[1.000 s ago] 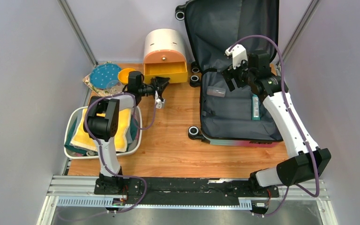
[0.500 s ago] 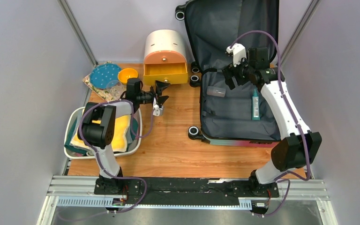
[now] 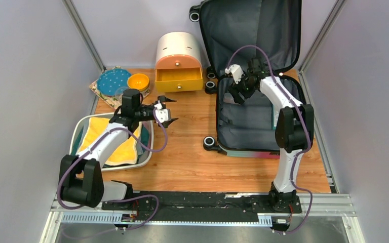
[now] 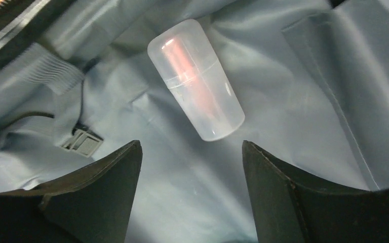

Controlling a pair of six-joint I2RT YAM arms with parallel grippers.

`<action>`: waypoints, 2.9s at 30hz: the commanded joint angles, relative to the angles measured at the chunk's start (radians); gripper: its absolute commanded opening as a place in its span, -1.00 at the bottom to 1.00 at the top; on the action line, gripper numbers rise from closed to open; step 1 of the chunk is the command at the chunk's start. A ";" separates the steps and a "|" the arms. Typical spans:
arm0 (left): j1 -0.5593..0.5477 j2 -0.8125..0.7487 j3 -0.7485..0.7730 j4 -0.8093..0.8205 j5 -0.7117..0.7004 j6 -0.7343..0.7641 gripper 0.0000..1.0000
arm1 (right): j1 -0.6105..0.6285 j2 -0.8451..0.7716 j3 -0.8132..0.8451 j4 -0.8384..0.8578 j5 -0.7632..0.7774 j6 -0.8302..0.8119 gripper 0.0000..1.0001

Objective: Open, take out, and arrange the luggage

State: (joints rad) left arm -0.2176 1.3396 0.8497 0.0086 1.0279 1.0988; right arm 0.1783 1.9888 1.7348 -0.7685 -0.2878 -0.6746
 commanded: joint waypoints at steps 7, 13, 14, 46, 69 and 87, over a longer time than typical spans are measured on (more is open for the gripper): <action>0.081 -0.178 -0.118 0.099 -0.127 -0.631 0.58 | 0.036 0.125 -0.010 0.182 0.059 -0.149 0.37; 0.090 -0.232 -0.150 0.102 -0.132 -0.680 0.58 | 0.062 0.188 -0.029 0.322 0.168 -0.186 0.30; 0.090 -0.237 -0.156 0.105 -0.137 -0.683 0.58 | 0.061 0.209 -0.020 0.318 0.170 -0.187 0.30; 0.211 -0.344 -0.238 0.383 -0.437 -1.266 0.53 | 0.409 0.093 0.451 0.195 0.200 -0.279 -0.59; 0.211 -0.344 -0.268 0.364 -0.434 -1.261 0.55 | 0.458 0.248 0.571 0.239 0.234 -0.345 0.44; 0.026 0.232 0.017 0.623 -0.695 -1.217 0.04 | 0.409 -0.177 0.250 0.175 0.288 -0.086 0.55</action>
State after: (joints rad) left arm -0.1558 1.4673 0.7940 0.4744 0.4076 -0.1730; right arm 0.6167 1.9305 2.0640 -0.5854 -0.0273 -0.8619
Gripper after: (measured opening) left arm 0.538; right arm 0.775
